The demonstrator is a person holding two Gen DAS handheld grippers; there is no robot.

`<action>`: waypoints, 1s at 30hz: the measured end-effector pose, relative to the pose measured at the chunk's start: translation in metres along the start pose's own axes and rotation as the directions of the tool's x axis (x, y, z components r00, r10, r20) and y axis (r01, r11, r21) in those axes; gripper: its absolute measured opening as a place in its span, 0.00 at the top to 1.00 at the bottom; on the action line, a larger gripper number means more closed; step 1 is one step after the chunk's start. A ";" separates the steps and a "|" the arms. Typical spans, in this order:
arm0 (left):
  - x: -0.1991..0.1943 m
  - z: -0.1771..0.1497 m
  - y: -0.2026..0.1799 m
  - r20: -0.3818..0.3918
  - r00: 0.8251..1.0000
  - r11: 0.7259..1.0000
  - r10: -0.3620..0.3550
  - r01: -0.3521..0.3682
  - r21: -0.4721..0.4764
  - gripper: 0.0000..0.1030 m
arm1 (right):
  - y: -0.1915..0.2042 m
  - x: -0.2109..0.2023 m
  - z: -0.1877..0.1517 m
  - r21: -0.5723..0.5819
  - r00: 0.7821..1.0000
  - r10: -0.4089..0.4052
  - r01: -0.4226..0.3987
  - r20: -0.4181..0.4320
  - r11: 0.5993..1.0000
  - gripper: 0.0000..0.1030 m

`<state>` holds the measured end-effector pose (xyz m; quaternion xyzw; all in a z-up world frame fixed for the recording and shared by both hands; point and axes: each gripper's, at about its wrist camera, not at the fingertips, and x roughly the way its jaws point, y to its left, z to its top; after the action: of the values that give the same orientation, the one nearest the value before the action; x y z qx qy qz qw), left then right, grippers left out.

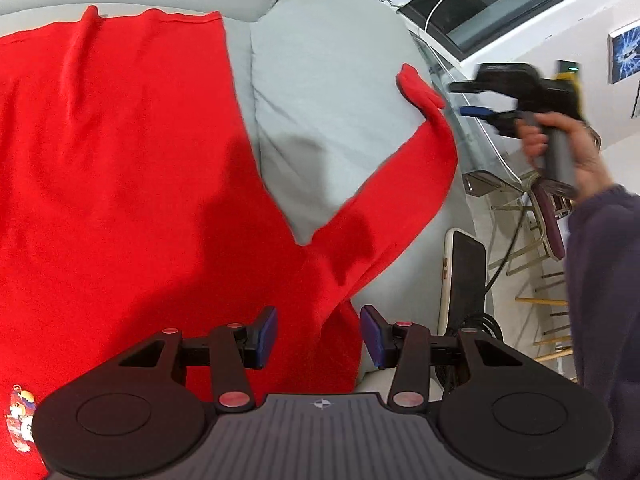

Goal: Fold clothes

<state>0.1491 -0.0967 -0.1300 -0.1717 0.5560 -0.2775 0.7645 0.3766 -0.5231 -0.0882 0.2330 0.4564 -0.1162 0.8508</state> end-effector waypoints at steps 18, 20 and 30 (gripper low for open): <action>0.006 0.007 -0.018 0.030 0.999 0.998 -0.045 0.044 0.040 0.55 | -0.019 -0.099 0.010 -0.043 0.860 0.032 -0.012 0.509 0.999 0.94; 0.011 0.005 -0.021 0.017 0.998 0.997 -0.059 0.059 0.045 0.55 | -0.021 -0.099 0.012 -0.048 0.860 0.016 0.010 0.511 0.999 0.94; 0.043 0.003 -0.013 -0.044 0.997 0.997 -0.067 0.068 0.034 0.54 | -0.061 -0.033 0.011 -0.002 0.888 0.018 -0.019 0.459 1.000 0.94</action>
<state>0.1584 -0.1338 -0.1538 -0.1709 0.5611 -0.3165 0.7455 0.3413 -0.5817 -0.0733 0.2041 0.2404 -0.1604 0.9353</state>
